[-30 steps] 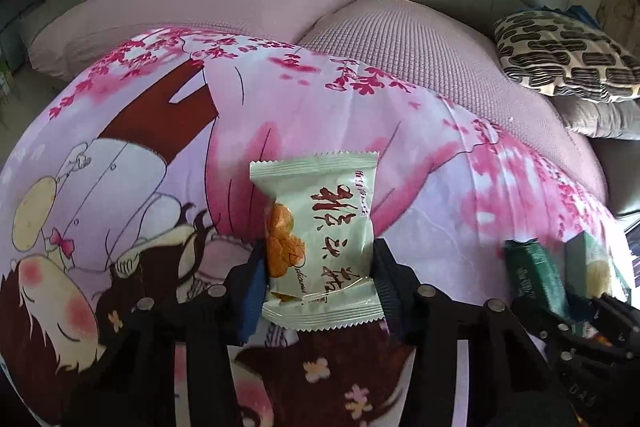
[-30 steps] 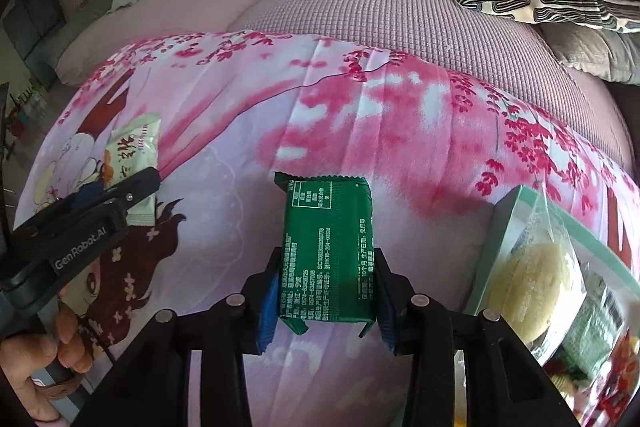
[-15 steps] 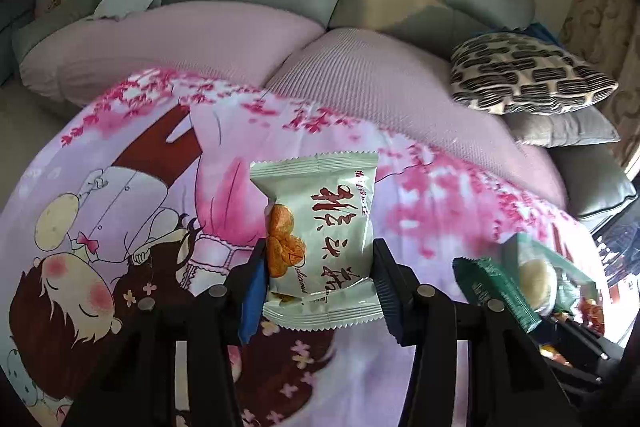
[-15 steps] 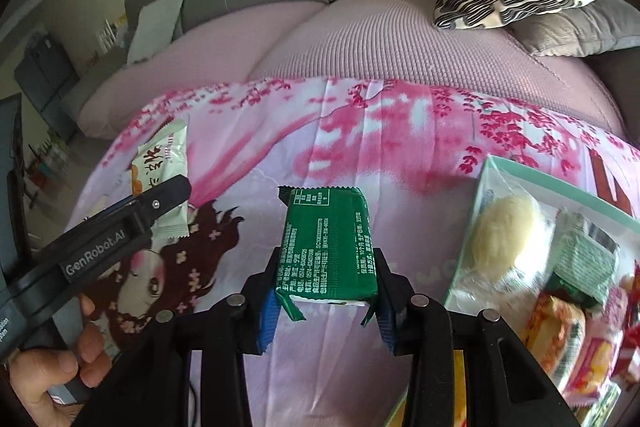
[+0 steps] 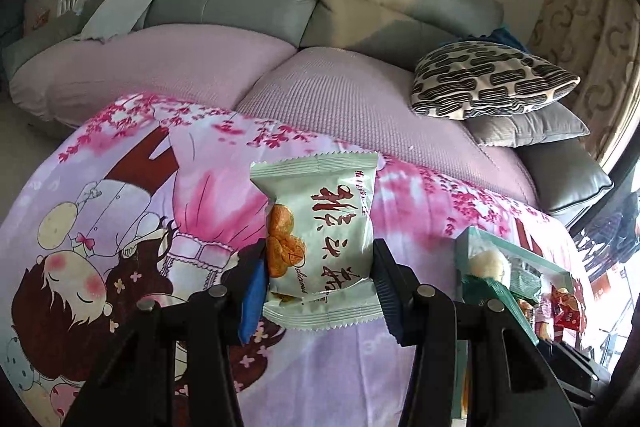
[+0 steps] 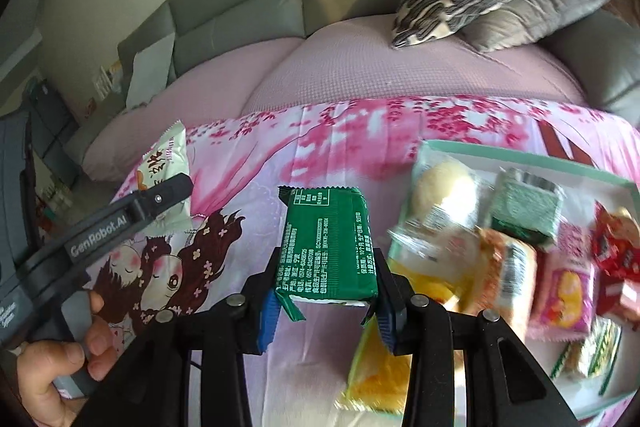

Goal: Organize snacks
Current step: 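Carry the pastry bag and green pack into the tray and open both grippers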

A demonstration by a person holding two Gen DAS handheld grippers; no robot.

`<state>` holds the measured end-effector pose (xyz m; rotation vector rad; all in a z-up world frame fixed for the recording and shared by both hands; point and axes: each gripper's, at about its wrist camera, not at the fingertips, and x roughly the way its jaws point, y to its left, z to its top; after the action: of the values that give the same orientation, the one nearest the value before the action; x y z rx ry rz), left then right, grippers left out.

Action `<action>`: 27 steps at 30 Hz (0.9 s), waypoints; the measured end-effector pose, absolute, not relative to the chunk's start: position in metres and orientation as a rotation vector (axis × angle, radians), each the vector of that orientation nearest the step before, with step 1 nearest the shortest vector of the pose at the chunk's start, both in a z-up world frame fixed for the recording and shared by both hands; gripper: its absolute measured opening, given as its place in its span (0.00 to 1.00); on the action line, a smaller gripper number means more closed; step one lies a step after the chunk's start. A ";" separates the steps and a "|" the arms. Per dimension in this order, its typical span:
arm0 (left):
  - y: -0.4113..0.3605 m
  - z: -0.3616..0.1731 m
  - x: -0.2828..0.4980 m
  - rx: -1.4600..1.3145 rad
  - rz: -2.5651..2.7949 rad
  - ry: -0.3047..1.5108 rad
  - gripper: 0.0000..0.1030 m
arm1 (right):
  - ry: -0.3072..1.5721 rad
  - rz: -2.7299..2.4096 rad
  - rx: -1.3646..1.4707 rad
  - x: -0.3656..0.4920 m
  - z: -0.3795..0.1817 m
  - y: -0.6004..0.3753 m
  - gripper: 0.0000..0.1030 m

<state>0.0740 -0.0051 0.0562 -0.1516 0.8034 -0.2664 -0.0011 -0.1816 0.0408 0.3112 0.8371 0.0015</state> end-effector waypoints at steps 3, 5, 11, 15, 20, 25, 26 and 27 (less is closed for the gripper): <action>-0.014 0.060 0.069 -0.139 -0.274 0.790 0.50 | 0.827 -0.015 0.343 -0.013 0.042 -0.192 0.41; -0.023 0.062 0.066 -0.128 -0.287 0.786 0.50 | 0.814 -0.021 0.360 -0.020 0.045 -0.200 0.41; -0.044 0.067 0.058 -0.100 -0.322 0.769 0.50 | 0.760 -0.052 0.393 -0.035 0.055 -0.222 0.41; -0.057 0.069 0.052 -0.081 -0.336 0.761 0.50 | 0.738 -0.067 0.424 -0.042 0.058 -0.235 0.41; -0.075 0.070 0.042 -0.067 -0.372 0.758 0.50 | 0.721 -0.090 0.455 -0.051 0.058 -0.248 0.41; -0.091 0.073 0.032 -0.053 -0.408 0.753 0.50 | 0.707 -0.130 0.480 -0.062 0.057 -0.265 0.41; -0.094 0.073 0.029 -0.050 -0.416 0.752 0.50 | 0.701 -0.147 0.487 -0.065 0.057 -0.271 0.41; -0.097 0.074 0.027 -0.046 -0.422 0.750 0.50 | 0.695 -0.166 0.496 -0.069 0.058 -0.277 0.41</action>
<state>0.0270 -0.0969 0.0739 -0.0456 0.7504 -0.4218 -0.0691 -0.2775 0.0577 0.4959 0.6950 -0.1664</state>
